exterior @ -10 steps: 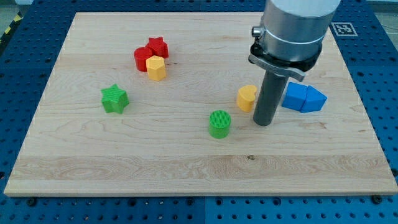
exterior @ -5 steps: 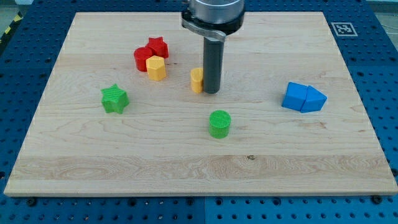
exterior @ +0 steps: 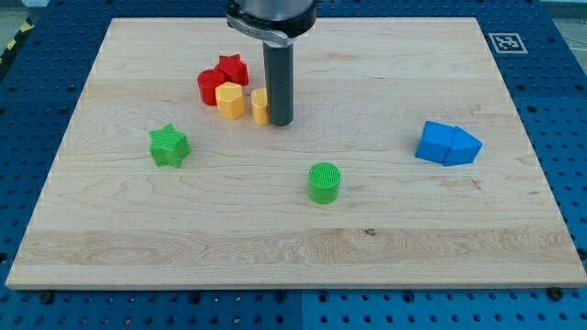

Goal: Move the green circle slightly towards the center of the board

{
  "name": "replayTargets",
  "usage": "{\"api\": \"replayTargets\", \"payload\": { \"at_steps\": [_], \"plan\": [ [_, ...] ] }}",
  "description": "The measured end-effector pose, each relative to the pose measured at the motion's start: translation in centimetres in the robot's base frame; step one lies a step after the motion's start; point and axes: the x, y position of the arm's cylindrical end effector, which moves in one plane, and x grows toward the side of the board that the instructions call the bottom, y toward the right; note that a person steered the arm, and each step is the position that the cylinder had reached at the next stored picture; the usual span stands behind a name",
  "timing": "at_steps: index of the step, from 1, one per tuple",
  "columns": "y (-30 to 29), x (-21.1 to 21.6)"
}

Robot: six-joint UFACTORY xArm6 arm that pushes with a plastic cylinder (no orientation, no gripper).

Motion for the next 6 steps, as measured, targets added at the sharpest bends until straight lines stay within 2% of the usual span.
{"api": "replayTargets", "payload": {
  "at_steps": [5,6],
  "plan": [
    [0.0,2.3],
    [0.0,4.1]
  ]
}}
